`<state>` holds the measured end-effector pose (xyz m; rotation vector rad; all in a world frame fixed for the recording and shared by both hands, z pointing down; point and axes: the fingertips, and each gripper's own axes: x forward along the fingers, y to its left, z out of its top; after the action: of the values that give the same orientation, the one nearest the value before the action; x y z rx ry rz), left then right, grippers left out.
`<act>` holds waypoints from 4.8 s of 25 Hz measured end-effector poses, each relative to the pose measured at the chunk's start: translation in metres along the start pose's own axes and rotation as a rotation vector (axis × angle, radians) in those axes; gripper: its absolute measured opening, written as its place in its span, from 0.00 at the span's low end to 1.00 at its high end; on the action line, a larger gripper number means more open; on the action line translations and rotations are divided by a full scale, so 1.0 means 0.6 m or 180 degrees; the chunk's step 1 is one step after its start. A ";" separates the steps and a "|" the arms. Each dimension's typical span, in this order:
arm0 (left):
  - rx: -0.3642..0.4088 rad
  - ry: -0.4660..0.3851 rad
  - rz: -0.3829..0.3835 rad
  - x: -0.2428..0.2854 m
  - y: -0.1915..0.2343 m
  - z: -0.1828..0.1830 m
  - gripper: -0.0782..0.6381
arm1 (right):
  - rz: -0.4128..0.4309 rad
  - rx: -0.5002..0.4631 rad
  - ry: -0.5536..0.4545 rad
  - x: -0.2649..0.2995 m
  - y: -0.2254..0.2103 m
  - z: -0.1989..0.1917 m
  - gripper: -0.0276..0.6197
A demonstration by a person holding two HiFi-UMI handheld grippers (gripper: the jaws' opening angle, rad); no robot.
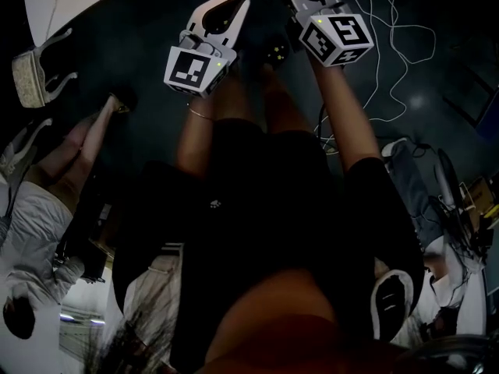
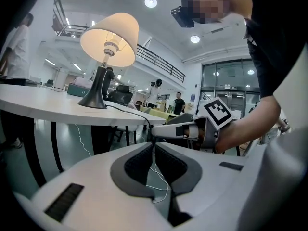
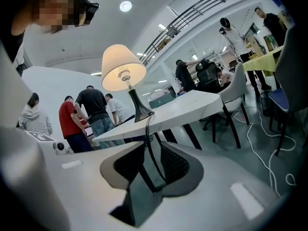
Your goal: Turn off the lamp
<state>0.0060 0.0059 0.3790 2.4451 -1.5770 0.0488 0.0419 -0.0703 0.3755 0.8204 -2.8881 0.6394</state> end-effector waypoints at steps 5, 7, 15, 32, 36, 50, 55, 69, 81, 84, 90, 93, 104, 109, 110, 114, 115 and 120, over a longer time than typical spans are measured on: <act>-0.0131 0.0001 -0.0040 0.009 0.001 -0.005 0.12 | 0.0016 -0.0019 0.0007 0.012 0.002 0.000 0.16; -0.0141 0.0006 -0.0027 0.011 0.005 -0.002 0.12 | 0.0002 -0.0007 0.0003 0.015 0.000 0.008 0.16; -0.0176 0.0005 -0.0059 0.032 0.005 0.002 0.12 | 0.0210 0.0134 -0.0006 0.003 0.006 0.023 0.06; -0.0036 0.0170 -0.0205 0.136 -0.025 -0.004 0.20 | 0.0730 0.1105 -0.0170 -0.026 -0.026 0.100 0.06; -0.0032 0.0181 -0.0255 0.181 -0.014 -0.005 0.20 | 0.0788 0.1390 -0.0210 -0.009 -0.058 0.102 0.06; 0.0149 0.0246 -0.0311 0.247 0.000 -0.029 0.13 | 0.0768 0.1407 -0.0251 0.024 -0.122 0.090 0.06; 0.0028 0.0198 -0.0366 0.276 0.010 -0.029 0.13 | 0.0609 0.0895 -0.0220 0.037 -0.156 0.089 0.08; -0.0216 -0.0188 -0.0230 0.164 0.242 0.055 0.13 | 0.0165 0.0569 0.0341 0.215 -0.060 -0.043 0.17; -0.0405 -0.0283 -0.0295 0.240 0.228 0.060 0.13 | 0.0053 0.0765 0.0516 0.255 -0.130 -0.088 0.25; -0.0407 -0.0297 -0.0303 0.230 0.223 0.068 0.13 | 0.0044 0.0813 0.0498 0.257 -0.124 -0.088 0.25; -0.0390 -0.0290 -0.0367 0.252 0.212 0.060 0.13 | 0.0148 0.0970 0.0448 0.255 -0.144 -0.083 0.16; -0.0279 -0.0234 -0.0450 0.263 0.209 0.051 0.13 | 0.0199 0.1006 0.0463 0.255 -0.154 -0.087 0.14; 0.0033 0.0051 -0.0560 0.277 0.194 0.005 0.17 | 0.0310 0.1559 0.0310 0.236 -0.190 -0.082 0.14; 0.0094 0.0174 -0.0545 0.279 0.200 -0.020 0.20 | 0.0486 0.1743 0.0173 0.221 -0.195 -0.061 0.14; 0.0102 0.0191 -0.0561 0.280 0.200 -0.026 0.20 | 0.0532 0.1789 0.0135 0.217 -0.197 -0.057 0.14; 0.0064 0.0220 -0.0597 0.279 0.203 -0.044 0.21 | 0.0671 0.1944 0.0011 0.204 -0.209 -0.040 0.14; 0.0050 0.0218 -0.0601 0.283 0.204 -0.048 0.22 | 0.0697 0.1963 -0.0002 0.202 -0.216 -0.037 0.14; 0.0118 0.0315 -0.0725 0.299 0.199 -0.076 0.23 | 0.0833 0.2081 -0.0047 0.201 -0.232 -0.030 0.14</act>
<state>-0.0222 -0.1923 0.4715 2.5909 -1.2604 0.1587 0.0102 -0.2290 0.4651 0.4761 -2.8271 1.6591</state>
